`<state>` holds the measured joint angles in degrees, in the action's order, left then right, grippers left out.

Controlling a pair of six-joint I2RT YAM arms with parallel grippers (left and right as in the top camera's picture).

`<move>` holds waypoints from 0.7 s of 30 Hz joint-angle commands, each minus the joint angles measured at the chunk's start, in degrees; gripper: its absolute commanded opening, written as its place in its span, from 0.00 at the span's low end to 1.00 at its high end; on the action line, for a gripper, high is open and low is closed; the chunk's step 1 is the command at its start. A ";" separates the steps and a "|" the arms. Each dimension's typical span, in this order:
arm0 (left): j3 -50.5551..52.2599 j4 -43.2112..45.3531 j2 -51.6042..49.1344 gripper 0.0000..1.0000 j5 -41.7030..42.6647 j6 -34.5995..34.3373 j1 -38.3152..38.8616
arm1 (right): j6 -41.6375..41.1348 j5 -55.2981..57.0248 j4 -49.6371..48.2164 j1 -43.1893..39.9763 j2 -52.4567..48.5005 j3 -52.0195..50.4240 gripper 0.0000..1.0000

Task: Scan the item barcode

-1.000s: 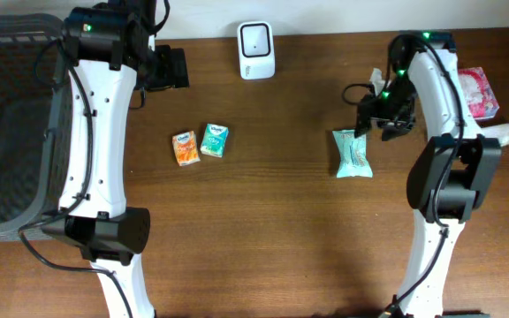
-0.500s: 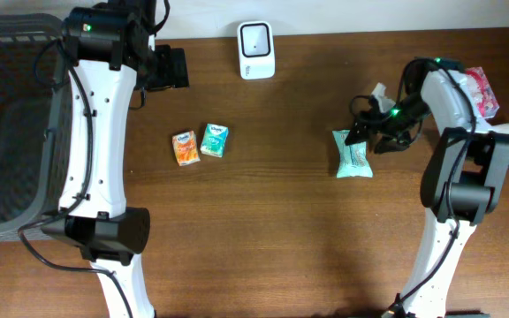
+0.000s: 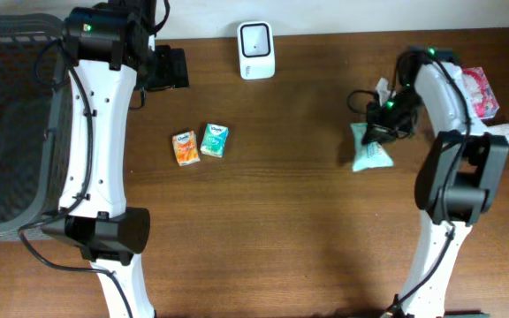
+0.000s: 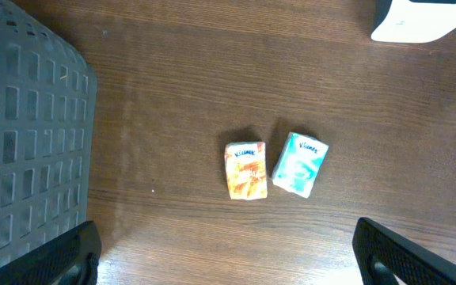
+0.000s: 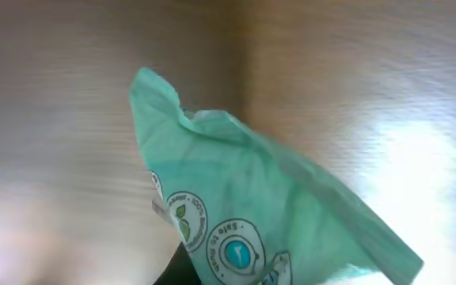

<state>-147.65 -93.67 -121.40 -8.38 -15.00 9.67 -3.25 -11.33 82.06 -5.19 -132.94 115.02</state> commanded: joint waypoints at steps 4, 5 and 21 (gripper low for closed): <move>-0.61 0.07 0.46 0.99 -0.02 -0.35 0.00 | -28.92 48.04 3.37 14.05 2.25 -0.76 0.05; -0.61 0.07 0.46 0.99 -0.02 -0.35 0.00 | -29.22 48.43 1.25 16.41 2.14 -3.13 0.05; -0.61 0.07 0.46 0.99 -0.02 -0.35 0.00 | -28.57 36.96 -7.65 34.42 2.08 -8.81 0.61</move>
<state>-147.65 -93.67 -121.40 -8.40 -15.00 9.67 -31.33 23.94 72.01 28.91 -131.46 102.52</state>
